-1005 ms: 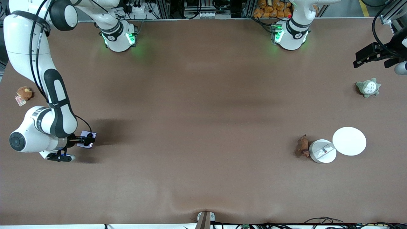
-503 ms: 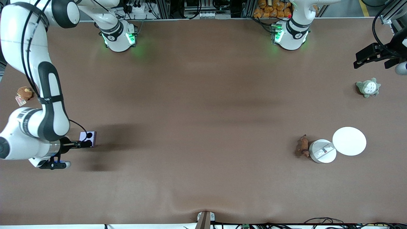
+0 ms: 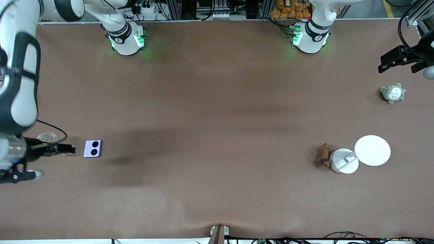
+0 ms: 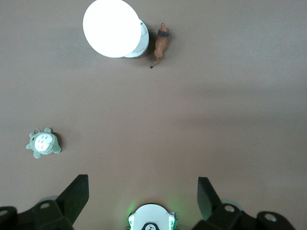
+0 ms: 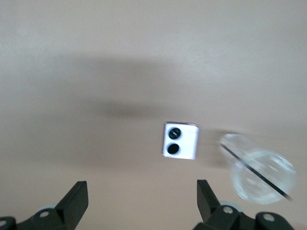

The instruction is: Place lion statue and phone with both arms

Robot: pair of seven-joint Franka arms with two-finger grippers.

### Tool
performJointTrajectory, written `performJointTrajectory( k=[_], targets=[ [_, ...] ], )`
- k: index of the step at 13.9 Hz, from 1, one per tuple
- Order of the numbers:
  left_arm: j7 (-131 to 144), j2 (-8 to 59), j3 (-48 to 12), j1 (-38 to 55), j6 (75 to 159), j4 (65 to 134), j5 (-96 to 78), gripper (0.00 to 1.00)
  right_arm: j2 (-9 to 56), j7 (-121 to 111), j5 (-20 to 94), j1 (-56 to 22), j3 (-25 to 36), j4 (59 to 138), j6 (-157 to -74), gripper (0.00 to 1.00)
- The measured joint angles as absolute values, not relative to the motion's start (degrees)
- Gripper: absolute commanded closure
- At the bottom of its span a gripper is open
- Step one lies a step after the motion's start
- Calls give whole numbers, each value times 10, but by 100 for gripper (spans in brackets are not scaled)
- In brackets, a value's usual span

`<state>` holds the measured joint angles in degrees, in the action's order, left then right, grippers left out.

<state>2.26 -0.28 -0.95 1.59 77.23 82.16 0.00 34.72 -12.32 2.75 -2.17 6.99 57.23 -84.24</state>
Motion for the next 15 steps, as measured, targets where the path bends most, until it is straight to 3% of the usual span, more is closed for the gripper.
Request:
performJointTrajectory(
  k=[3, 6, 9, 12, 15],
  targets=[
    [23, -3, -9, 16, 772, 822, 0, 0, 262, -116, -57, -90, 70, 567, -748, 0],
    [23, -3, -10, 16, 770, 822, 0, 0, 182, -109, -26, -70, 77, 600, -724, 0],
    [23, -7, -12, 18, 765, 825, 0, 0, 94, -98, 13, -14, 81, 705, -748, 0],
    [23, -13, -17, 19, 764, 831, 0, 0, 0, -8, 16, -17, 70, 832, -788, 0],
    [23, -28, -23, 19, 765, 847, 0, 0, -45, 51, 15, -28, 47, 904, -819, 0]
  ],
)
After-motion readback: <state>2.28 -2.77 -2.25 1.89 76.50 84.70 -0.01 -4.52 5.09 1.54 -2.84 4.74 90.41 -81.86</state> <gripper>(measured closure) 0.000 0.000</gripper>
